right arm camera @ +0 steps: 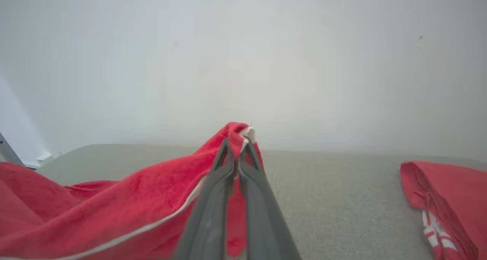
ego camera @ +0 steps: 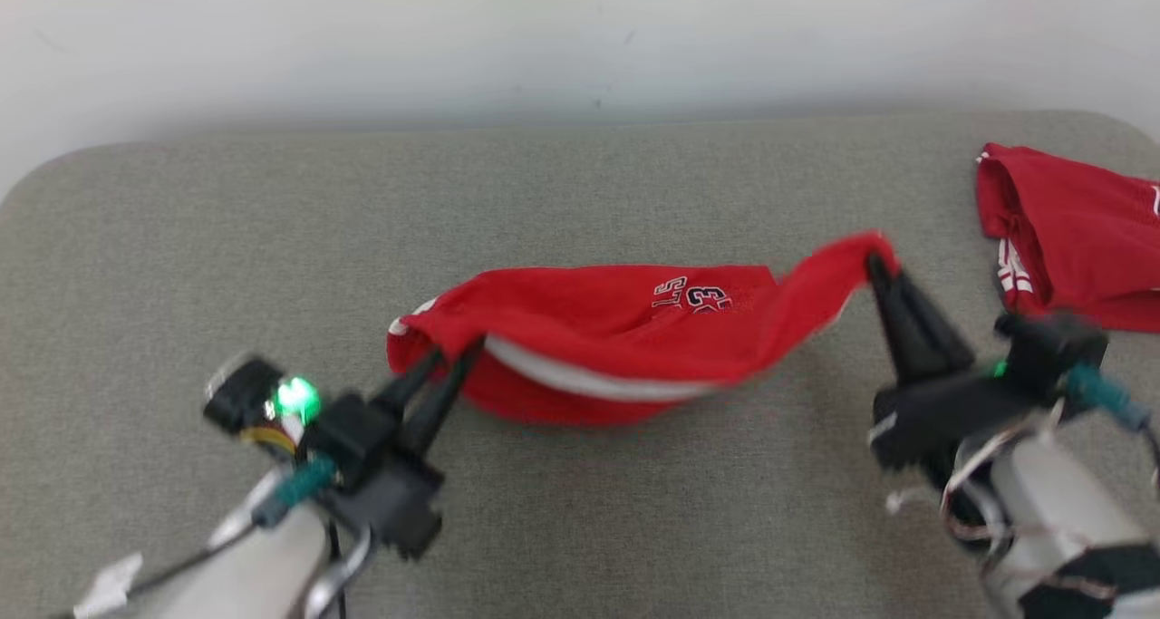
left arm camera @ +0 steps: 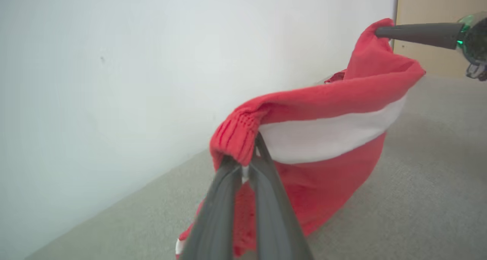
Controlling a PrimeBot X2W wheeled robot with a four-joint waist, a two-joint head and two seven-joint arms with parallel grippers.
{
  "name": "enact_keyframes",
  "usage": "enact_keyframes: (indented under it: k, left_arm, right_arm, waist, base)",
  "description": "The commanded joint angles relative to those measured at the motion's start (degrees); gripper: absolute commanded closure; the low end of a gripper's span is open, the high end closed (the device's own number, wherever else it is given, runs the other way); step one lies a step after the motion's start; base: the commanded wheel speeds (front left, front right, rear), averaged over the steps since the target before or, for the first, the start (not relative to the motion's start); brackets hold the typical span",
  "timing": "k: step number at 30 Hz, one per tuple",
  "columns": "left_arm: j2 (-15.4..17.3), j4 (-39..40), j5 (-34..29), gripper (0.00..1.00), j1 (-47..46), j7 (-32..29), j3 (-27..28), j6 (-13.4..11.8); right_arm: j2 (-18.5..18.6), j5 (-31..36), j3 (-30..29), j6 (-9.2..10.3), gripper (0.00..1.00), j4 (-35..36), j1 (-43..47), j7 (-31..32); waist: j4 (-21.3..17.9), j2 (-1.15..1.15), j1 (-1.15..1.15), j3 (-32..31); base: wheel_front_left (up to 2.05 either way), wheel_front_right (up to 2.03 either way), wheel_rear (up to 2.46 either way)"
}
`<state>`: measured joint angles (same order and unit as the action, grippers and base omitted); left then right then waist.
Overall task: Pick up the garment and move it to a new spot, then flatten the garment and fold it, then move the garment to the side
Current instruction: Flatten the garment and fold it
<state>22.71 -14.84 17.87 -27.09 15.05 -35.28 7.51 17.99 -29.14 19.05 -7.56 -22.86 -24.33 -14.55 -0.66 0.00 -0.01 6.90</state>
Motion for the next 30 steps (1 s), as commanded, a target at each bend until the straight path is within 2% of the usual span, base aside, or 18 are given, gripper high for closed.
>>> enact_keyframes:
  k: [1, 2, 7, 14, 19, 25, 30]
  left_arm:
    - [1.45, 0.06, 1.08, 1.00, -4.79, 0.16, -1.58, -0.09]
    - [1.45, 0.06, 1.08, 1.00, -4.79, 0.16, -1.58, -0.09]
    - [3.31, -0.92, 6.51, 1.00, -21.45, -1.51, -5.40, -0.11]
    - [4.30, -6.36, 16.33, 1.00, -47.55, -5.85, -9.85, -0.11]
    - [4.89, -12.17, 20.42, 1.00, -64.01, -6.98, -13.76, -0.10]
    - [3.93, -20.67, 24.91, 1.00, -79.72, -6.08, -16.84, -0.10]
    - [3.52, -24.75, 26.47, 1.00, -87.32, -6.44, -21.20, -0.10]
  right_arm:
    - [1.05, 0.15, -0.22, 0.20, 1.00, 0.23, -3.77, 0.71]
    - [1.05, 0.15, -0.22, 0.20, 1.00, 0.23, -3.77, 0.71]
    - [0.89, -1.45, -2.44, 0.20, 1.00, -1.78, -16.13, 5.33]
    - [1.11, -1.90, -5.22, 0.20, 1.00, -6.60, -39.61, 11.87]
    - [0.30, -1.99, -7.24, 0.19, 1.00, -11.24, -56.53, 15.31]
    - [-3.11, -1.86, -11.52, 0.19, 1.00, -21.52, -74.26, 15.53]
    - [-5.18, 0.96, -11.71, 0.20, 1.00, -28.41, -81.84, 14.12]
  waist:
    - [-0.52, 0.00, 0.01, 1.23]
    - [-0.52, 0.00, 0.01, 1.23]
    - [-1.37, 0.00, 0.01, 7.50]
    - [-2.85, 0.00, 0.01, 20.00]
    - [-3.85, 0.00, 0.01, 26.64]
    - [-5.02, 0.00, 0.01, 30.80]
    - [-5.61, 0.00, 0.01, 32.78]
  base:
    - [0.00, 0.00, 0.00]
    - [0.00, 0.00, 0.00]
    - [0.00, 0.00, 0.00]
    - [0.00, 0.00, 0.00]
    - [0.00, 0.00, 0.00]
    - [0.00, 0.00, 0.00]
    - [0.00, 0.00, 0.00]
